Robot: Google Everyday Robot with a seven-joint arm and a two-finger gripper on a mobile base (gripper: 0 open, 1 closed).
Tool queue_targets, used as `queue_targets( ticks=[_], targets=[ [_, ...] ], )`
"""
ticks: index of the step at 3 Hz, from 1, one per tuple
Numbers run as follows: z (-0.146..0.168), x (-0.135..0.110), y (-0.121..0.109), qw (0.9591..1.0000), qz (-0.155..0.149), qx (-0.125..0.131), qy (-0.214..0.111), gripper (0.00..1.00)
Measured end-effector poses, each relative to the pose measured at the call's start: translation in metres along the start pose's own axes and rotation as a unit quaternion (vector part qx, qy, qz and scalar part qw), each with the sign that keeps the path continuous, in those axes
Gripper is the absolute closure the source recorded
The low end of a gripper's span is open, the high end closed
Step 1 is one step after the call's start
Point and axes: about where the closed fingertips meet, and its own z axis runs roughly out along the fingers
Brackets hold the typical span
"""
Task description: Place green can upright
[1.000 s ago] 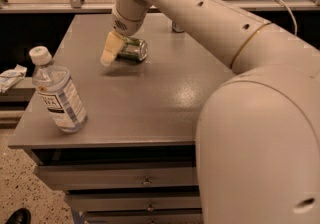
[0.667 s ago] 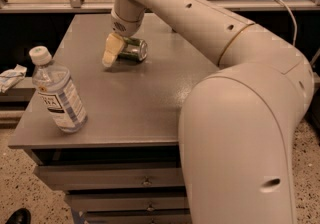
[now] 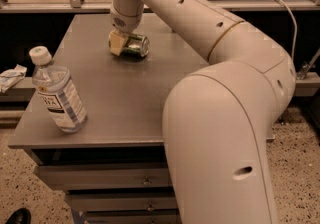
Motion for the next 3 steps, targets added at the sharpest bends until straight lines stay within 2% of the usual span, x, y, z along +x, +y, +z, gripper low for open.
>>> queue_targets(
  ticks=[1,2,3],
  targets=[
    [-0.018,-0.007,0.002,0.9999,-0.012,0.003,0.0,0.8],
    [-0.046,-0.002,0.003,0.9996,-0.014,0.013,-0.021,1.0],
    [-0.07,0.004,0.008,0.9987,-0.016,0.018,-0.046,1.0]
  ],
)
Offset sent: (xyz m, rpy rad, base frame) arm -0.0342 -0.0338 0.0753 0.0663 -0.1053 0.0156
